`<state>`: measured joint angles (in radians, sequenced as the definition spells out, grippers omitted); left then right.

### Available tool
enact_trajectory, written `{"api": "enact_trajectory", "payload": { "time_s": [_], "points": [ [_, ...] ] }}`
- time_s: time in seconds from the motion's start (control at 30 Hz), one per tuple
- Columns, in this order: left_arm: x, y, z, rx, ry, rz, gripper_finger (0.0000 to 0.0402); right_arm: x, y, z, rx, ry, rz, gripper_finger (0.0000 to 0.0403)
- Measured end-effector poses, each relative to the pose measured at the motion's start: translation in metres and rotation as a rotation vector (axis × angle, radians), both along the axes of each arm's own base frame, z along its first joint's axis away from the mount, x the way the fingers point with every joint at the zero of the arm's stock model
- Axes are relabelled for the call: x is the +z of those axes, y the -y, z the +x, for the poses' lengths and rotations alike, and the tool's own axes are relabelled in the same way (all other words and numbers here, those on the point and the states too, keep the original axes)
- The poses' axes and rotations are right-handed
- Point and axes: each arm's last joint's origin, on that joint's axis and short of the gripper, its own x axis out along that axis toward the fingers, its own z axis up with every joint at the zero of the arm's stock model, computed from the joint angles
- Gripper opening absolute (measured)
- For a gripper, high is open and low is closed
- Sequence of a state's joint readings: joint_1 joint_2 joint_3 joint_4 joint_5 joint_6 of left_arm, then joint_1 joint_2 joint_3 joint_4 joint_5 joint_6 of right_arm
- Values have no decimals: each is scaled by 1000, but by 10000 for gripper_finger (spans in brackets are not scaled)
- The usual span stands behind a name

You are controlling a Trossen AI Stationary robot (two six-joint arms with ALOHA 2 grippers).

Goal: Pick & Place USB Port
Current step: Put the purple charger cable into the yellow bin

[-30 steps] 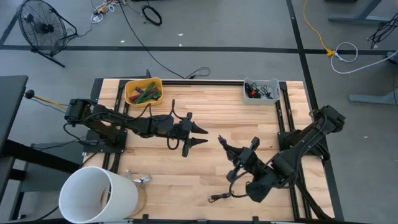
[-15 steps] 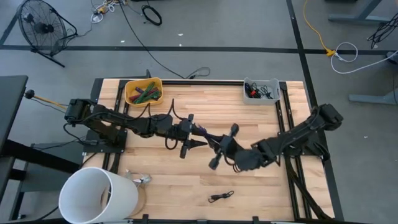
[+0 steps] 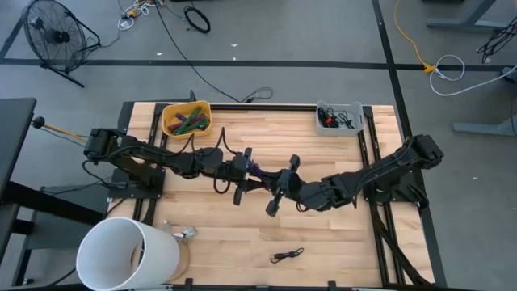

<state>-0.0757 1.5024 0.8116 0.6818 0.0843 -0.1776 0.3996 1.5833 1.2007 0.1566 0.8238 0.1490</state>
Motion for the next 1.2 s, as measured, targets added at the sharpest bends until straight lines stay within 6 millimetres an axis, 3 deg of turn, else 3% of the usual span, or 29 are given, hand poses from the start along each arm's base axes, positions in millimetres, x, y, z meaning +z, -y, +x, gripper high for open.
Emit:
{"api": "enact_trajectory", "payload": {
  "time_s": [0.17,0.4,0.67,0.93,1.07,1.2],
  "points": [
    [-1,0,0,-4,-5,5,22,-1,0,0,19,-7,2,8],
    [-3,-2,0,52,-34,0,18,-1,0,0,3,-21,-22,73],
    [-12,-21,-10,306,-230,22,18,-10,2,-4,-29,-105,-29,124],
    [-8,-52,-60,657,-570,153,17,-21,-2,-11,-36,-177,40,140],
    [-3,-70,-94,930,-709,201,17,-24,-10,-14,35,-193,117,135],
    [-2,-86,-117,1076,-792,169,17,-24,-19,-16,112,-192,160,128]
  ]
}}
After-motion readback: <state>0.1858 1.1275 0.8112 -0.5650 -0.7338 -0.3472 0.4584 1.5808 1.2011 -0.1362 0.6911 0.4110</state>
